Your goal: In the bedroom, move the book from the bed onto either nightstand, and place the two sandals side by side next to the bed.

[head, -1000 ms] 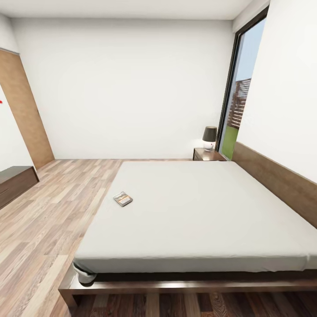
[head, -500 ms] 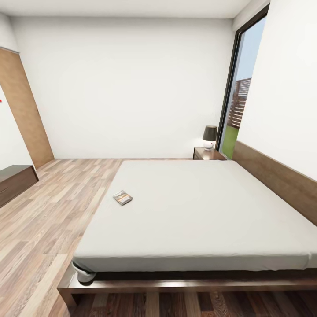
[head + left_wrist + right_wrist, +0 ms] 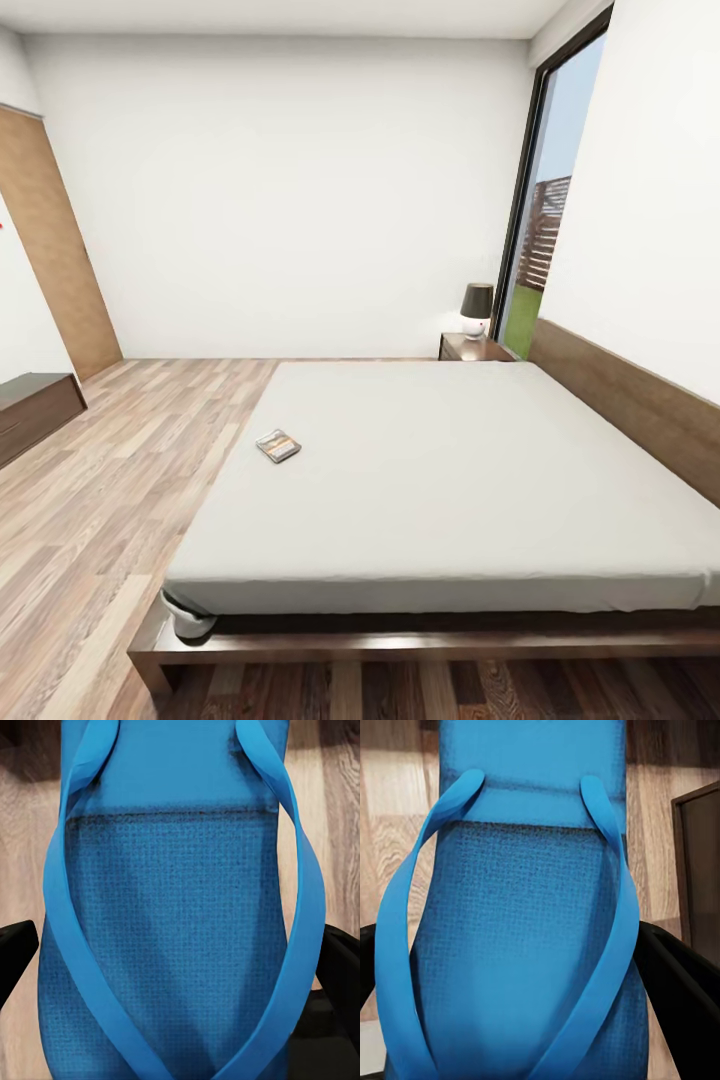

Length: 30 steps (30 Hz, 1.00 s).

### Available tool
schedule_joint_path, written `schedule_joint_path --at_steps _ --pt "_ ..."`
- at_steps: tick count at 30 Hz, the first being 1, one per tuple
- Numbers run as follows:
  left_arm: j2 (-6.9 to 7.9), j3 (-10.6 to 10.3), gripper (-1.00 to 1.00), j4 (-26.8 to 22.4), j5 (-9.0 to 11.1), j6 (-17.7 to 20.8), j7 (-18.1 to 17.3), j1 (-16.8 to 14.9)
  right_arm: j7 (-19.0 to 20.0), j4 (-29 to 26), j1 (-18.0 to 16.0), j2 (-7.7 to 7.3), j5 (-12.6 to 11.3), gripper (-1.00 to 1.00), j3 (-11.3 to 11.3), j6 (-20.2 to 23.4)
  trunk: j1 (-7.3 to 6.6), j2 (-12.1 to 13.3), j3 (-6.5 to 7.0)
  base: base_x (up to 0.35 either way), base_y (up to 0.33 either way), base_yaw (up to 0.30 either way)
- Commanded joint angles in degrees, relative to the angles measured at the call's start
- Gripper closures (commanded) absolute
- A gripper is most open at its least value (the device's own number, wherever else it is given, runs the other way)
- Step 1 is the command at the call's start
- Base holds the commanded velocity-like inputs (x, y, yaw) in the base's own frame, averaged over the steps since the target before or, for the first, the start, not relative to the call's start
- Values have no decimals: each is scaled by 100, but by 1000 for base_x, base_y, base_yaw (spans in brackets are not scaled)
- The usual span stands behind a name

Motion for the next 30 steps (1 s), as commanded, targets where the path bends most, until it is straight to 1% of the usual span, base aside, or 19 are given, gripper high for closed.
schedule_joint_path --at_steps 1,10,21,28,30 --pt "1 -50 100 0 45 -17 26 -5 -13 2 -4 -1 -68 100 44 -27 23 -45 -25 0 0 0" --pt "3 -50 100 0 45 -18 26 -10 -141 -4 -4 1 -69 100 42 -19 220 -406 -186 0 0 0" --pt "3 -50 100 0 45 -18 26 -10 -160 -4 -4 -14 -68 100 49 -16 462 -847 -384 0 0 0" --pt "3 -50 100 0 45 -18 26 -10 -98 -63 -4 -60 -68 100 54 -20 616 -1128 -510 0 0 0" --pt "3 -50 100 0 45 -18 26 -10 -6 -117 -4 -69 -68 100 68 -27 660 -1208 -546 0 0 0"
